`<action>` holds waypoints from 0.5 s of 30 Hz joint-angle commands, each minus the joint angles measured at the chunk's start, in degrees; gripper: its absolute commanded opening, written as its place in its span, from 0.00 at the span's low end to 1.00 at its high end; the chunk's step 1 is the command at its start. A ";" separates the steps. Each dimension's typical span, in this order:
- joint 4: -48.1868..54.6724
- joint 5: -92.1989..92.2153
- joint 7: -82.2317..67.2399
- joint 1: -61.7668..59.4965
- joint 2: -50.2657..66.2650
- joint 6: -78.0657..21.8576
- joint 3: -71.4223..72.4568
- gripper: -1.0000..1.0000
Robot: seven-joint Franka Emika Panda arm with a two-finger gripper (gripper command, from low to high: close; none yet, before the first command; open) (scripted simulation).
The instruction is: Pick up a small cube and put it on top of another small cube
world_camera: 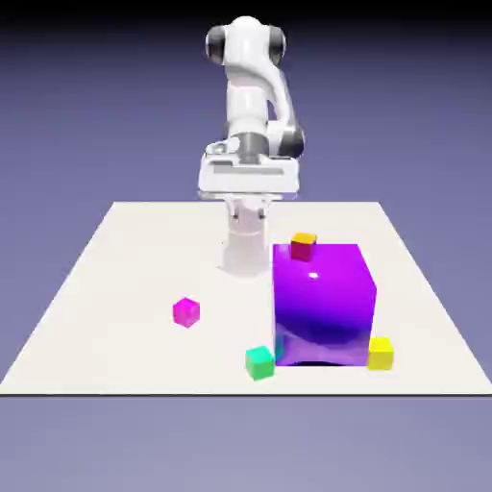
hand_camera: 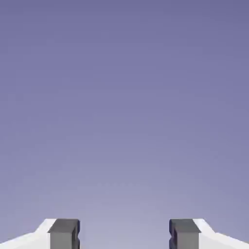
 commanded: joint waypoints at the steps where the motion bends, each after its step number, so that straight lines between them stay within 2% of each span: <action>1: 0.25 0.27 0.23 0.19 2.08 -1.88 -1.99 0.50; 15: 3.73 4.01 3.45 2.85 31.15 -28.13 -29.77 0.50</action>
